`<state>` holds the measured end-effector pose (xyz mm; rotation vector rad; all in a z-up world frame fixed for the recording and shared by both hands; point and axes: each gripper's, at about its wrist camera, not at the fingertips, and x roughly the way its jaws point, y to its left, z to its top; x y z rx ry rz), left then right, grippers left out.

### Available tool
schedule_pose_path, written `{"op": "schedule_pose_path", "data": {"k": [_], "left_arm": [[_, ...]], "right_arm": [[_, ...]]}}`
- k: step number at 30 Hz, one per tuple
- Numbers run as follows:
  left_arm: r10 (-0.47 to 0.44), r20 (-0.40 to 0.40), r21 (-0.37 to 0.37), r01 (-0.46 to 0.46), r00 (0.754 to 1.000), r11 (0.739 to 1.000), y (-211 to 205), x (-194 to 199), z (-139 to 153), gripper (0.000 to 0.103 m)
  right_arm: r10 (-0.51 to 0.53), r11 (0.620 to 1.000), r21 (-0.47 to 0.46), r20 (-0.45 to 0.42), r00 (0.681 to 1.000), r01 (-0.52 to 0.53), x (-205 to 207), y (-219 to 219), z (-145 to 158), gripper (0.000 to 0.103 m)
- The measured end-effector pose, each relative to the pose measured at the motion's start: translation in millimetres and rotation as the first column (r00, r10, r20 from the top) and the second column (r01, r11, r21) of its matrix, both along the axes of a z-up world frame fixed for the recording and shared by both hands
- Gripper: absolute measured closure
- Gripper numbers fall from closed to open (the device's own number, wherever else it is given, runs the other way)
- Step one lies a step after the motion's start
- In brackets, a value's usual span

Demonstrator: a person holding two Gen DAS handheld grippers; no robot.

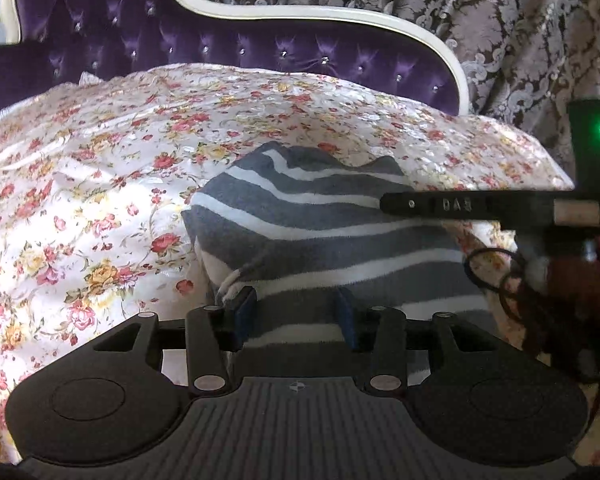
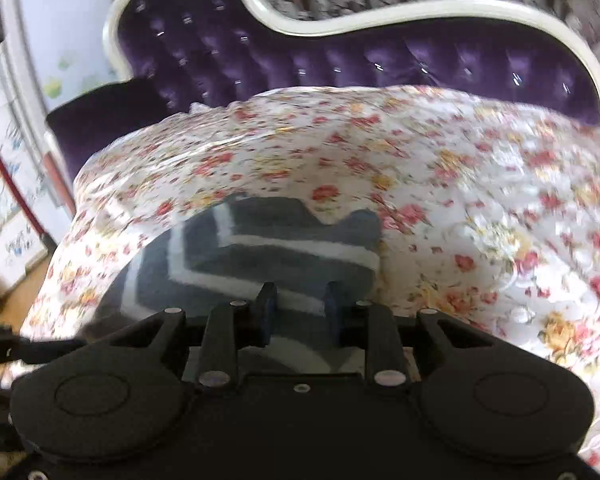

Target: Fold small clothes

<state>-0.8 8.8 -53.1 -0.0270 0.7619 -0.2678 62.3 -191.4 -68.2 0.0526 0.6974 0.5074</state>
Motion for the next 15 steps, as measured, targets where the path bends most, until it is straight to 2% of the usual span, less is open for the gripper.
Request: {"op": "schedule_pose_path", "data": {"k": [5,9,11,13,15], "left_arm": [[-0.020,-0.001,0.032,0.020,1.000,0.999,-8.6,-0.3,-0.1,0.046],[-0.007,0.003,0.059,0.007,1.000,0.998,-15.8,-5.5,-1.3,0.040],[-0.007,0.015,0.082,0.005,1.000,0.997,-19.8,-10.7,-1.9,0.038],[-0.004,0.020,0.103,0.002,1.000,0.995,-22.8,-14.3,-3.3,0.037],[0.005,0.024,0.105,-0.008,1.000,0.994,-23.0,-16.6,-3.4,0.037]], "right_arm": [[0.002,1.000,-0.019,0.009,1.000,-0.002,-0.6,0.2,3.9,0.068],[-0.011,0.999,-0.029,0.036,0.999,0.012,-10.5,-0.2,5.5,0.066],[-0.012,0.999,-0.042,0.069,0.998,0.015,-16.1,-0.6,4.7,0.061],[-0.013,0.998,-0.065,0.089,0.996,0.019,-20.8,-1.7,5.4,0.045],[-0.026,0.997,-0.074,0.097,0.995,0.033,-24.4,-5.1,5.9,0.042]]}}
